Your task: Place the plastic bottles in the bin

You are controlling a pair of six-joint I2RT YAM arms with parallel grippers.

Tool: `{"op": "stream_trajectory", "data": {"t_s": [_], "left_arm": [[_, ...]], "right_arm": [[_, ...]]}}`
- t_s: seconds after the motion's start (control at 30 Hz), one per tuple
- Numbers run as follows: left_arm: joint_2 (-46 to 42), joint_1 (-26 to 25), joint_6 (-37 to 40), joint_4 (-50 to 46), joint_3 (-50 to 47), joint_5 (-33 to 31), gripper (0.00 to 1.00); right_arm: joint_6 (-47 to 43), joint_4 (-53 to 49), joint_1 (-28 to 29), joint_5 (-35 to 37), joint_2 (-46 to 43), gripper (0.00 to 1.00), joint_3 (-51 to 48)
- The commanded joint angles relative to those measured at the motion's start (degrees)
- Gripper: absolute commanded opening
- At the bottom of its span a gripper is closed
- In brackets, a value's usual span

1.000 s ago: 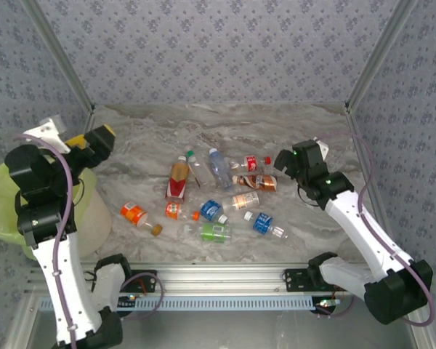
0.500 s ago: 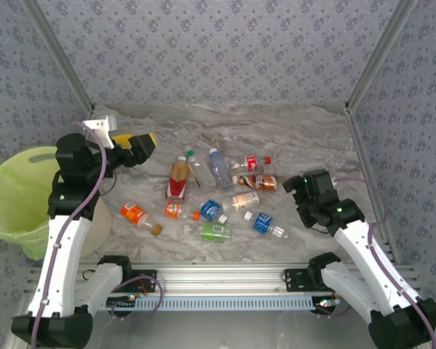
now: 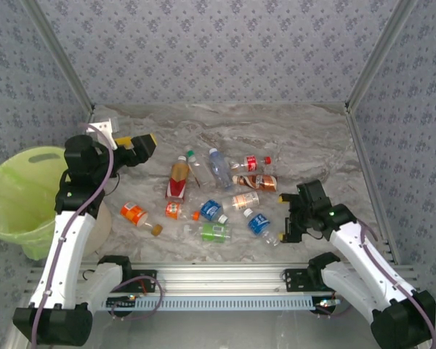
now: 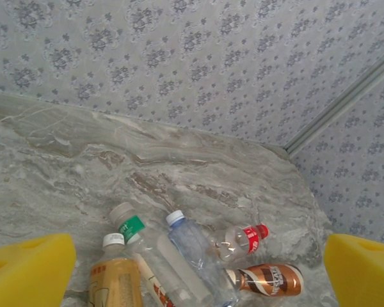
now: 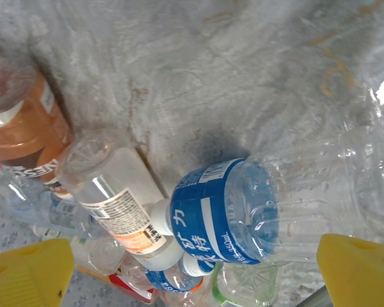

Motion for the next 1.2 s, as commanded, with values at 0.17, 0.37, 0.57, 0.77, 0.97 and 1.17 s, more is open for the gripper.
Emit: {"op": "stream_trajectory", "data": {"t_s": [0.17, 0.37, 0.57, 0.77, 0.97, 1.17], "left_arm": [[1.1, -0.3, 1.2, -0.4, 0.4, -4.4, 0.99], [3.5, -0.3, 0.0, -0.3, 0.0, -4.7, 0.99], [4.0, -0.4, 0.3, -1.3, -0.6, -6.1, 0.99], [3.8, -0.3, 0.3, -2.5, -0.6, -7.4, 0.99], [3.0, -0.3, 1.1, -4.3, -0.2, -9.1, 0.99], [3.2, -0.3, 0.9, -4.7, -0.1, -9.6, 1.00]], "right_arm": [[13.8, -4.4, 7.1, -3.8, 1.5, 1.00, 2.3], [-13.5, -9.3, 4.5, 6.9, 8.2, 1.00, 11.6], [-65.8, -15.4, 6.0, 12.7, 20.2, 1.00, 27.7], [-86.1, -20.2, 15.4, 12.0, 33.4, 1.00, 31.7], [-91.1, -20.1, 23.2, 14.6, 42.8, 1.00, 30.8], [-90.2, -14.8, 24.6, 16.1, 47.9, 0.96, 28.4]]}}
